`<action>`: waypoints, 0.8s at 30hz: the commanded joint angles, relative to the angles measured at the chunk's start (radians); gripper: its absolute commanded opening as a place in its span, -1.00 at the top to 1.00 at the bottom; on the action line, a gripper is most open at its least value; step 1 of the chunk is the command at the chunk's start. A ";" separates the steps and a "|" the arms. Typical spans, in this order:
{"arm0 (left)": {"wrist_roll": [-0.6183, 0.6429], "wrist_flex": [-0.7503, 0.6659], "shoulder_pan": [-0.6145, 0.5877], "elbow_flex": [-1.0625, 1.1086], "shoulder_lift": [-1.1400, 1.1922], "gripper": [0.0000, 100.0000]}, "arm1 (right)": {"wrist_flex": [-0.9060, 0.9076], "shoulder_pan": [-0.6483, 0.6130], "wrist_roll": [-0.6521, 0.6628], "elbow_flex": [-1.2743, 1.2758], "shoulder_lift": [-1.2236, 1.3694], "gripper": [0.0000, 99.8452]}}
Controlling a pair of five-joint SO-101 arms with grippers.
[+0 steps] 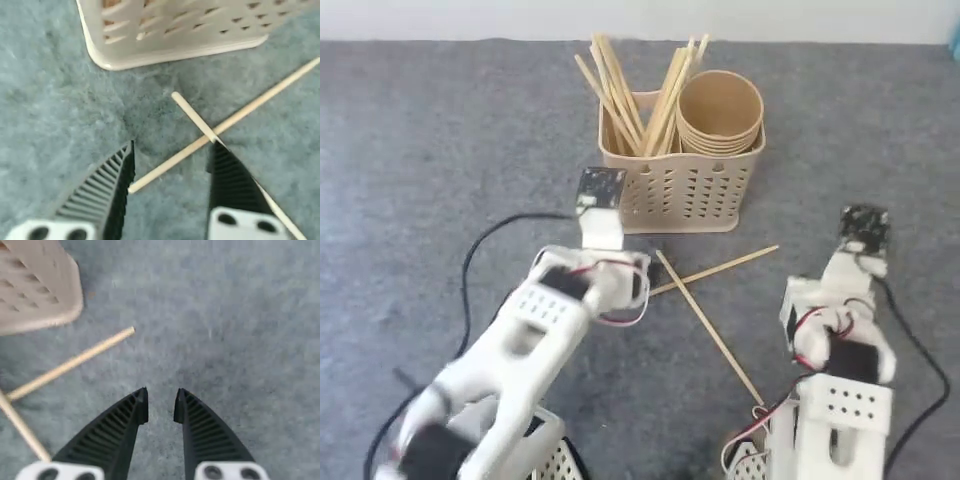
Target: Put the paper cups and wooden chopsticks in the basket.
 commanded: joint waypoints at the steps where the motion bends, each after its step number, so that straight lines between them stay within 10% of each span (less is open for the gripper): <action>1: 0.051 -0.026 0.008 -0.151 0.173 0.61 | -0.171 0.012 0.035 0.163 -0.070 0.79; 24: 0.272 -0.071 0.084 -0.269 0.336 0.56 | 0.139 -0.030 0.095 0.247 -0.556 0.79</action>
